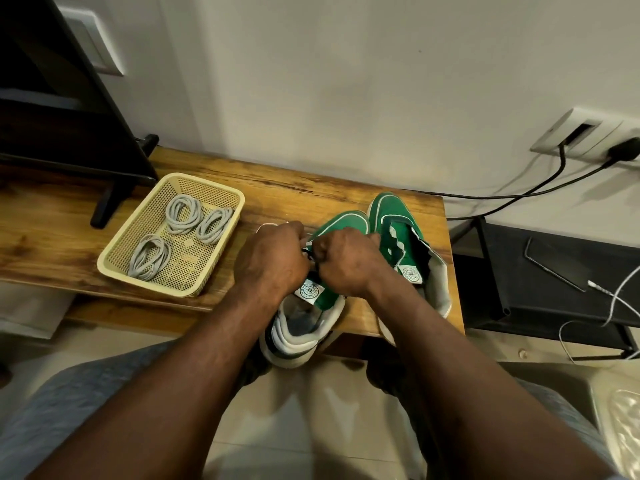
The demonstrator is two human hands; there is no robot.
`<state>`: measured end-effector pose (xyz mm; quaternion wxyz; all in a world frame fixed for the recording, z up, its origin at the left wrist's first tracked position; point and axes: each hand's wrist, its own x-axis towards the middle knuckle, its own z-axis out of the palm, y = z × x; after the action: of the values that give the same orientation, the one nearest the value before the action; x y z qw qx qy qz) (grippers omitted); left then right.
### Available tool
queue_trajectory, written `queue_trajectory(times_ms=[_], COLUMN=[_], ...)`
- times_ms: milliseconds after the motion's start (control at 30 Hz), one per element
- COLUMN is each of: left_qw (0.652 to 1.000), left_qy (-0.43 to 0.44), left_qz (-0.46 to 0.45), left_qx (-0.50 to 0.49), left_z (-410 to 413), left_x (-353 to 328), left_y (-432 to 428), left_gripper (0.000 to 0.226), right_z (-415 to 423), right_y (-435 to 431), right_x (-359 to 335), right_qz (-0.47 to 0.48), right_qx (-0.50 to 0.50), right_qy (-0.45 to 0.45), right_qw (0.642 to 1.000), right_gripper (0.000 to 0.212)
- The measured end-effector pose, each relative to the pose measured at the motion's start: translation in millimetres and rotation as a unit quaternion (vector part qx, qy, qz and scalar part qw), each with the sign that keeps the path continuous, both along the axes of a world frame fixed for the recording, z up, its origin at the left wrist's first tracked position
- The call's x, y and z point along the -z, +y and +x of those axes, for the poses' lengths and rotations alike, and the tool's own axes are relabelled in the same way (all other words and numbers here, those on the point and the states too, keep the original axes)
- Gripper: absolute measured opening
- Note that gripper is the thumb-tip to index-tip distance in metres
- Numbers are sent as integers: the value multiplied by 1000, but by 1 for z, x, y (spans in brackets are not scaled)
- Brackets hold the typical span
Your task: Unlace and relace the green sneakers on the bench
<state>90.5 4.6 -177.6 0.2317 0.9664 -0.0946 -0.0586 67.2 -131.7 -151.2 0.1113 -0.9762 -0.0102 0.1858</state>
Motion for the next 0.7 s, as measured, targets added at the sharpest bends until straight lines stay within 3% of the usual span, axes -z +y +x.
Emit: queue_trajectory(times_ms=[133,267,467,567,600,700], left_qw=[999,998,998,998,998,997], left_qy=[16,36,58,61,65,71], left_qz=[27,18,-8,-18,-18,-14], left_qx=[-26,-38,-19,-14,-14,-12], left_z=[5,9,9,10,11,12], left_x=[2,0,-2,-5,-6,-6], left_y=[3,5,2,2,3,3], left_gripper=[18,11,11,6,3,7], right_z=[-5,-13,-5,1,3,6], right_y=[-18,-45,-63,-47,-38,-12], right_x=[-13,-33,-25,-21,-18,-5], right_qz=[114,236,127,125,116,21], right_qx=[-41,-7,50,65,63,29], right_qy=[17,88,80,17,-32,-99], right_qw=[992,968,987,990,991,994], right_gripper=[28,20,9,52,55,36])
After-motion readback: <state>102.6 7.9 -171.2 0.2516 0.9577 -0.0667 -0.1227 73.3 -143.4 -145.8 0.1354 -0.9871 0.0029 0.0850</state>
